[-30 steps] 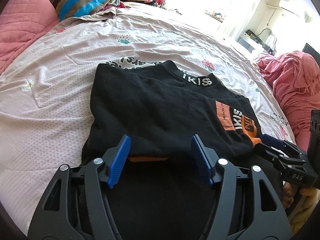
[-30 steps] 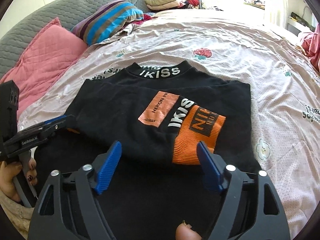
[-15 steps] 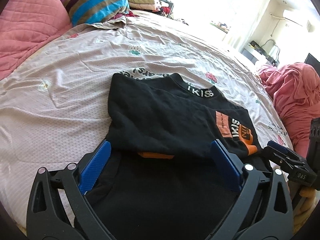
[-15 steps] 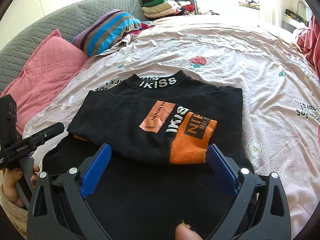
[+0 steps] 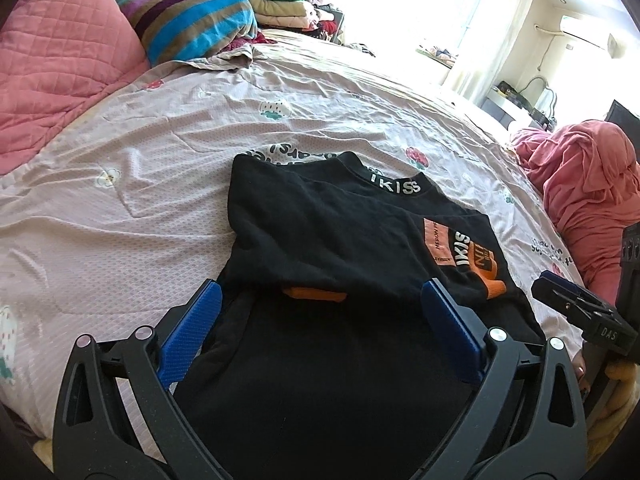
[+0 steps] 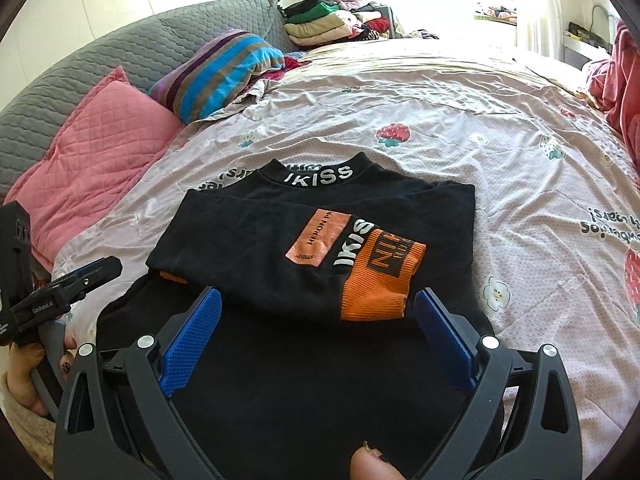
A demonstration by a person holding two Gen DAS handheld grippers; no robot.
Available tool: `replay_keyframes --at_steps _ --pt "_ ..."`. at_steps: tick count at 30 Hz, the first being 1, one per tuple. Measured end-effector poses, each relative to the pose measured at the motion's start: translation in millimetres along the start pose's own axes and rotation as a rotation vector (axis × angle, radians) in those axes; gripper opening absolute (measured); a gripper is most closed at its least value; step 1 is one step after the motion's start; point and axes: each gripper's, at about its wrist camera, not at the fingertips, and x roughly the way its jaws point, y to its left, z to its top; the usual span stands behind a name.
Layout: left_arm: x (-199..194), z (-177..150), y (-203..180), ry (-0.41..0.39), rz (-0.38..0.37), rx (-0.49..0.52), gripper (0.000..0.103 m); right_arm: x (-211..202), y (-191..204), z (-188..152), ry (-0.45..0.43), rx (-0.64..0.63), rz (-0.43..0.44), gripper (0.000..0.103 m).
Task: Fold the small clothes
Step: 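Move both grippers along the sweatshirt body toward its hem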
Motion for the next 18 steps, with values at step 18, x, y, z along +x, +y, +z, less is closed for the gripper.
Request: replay_keyframes --at_steps 18 --pt "-30.0 -22.4 5.2 0.003 0.070 0.029 0.093 -27.9 0.6 -12.2 -0.012 -0.026 -0.003 0.096"
